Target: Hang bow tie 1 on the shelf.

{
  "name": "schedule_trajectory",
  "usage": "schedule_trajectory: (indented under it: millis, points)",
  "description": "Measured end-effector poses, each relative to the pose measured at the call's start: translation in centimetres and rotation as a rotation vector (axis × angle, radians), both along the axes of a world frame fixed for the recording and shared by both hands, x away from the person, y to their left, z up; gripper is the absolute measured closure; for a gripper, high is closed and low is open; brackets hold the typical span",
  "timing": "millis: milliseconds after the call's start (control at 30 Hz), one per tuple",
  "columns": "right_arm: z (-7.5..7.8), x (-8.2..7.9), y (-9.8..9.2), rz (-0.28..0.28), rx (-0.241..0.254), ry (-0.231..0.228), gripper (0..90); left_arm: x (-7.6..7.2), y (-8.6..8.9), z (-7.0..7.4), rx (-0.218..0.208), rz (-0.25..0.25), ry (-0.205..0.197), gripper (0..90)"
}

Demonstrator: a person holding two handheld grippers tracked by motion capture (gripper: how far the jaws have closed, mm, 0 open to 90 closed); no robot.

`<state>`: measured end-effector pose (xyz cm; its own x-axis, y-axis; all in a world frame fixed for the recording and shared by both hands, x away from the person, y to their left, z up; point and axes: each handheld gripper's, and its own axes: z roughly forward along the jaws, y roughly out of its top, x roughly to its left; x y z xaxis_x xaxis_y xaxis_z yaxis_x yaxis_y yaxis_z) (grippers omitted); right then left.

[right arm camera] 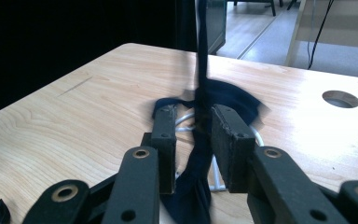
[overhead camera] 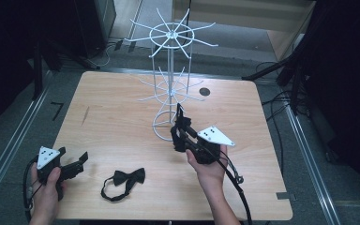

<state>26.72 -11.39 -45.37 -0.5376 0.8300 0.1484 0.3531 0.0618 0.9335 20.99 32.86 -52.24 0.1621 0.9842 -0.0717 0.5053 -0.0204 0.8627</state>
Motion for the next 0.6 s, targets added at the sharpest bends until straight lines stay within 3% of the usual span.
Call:
schedule_trajectory:
  millis: [167, 333, 600]
  points:
    - [-0.1, 0.1, -0.2, 0.001, -0.003, 0.0, 70.7, 0.0, 0.0, 0.0, 0.001, -0.001, 0.0, 14.0]
    - [-0.5, -0.3, -0.4, 0.015, 0.016, 0.006, 64.4, 0.0, 0.0, 0.0, 0.004, -0.001, -0.001, 14.0]
    - [-0.8, -1.0, -0.3, 0.05, -0.005, 0.013, 57.0, 0.0, 0.0, 0.0, 0.006, 0.001, -0.001, 13.9]
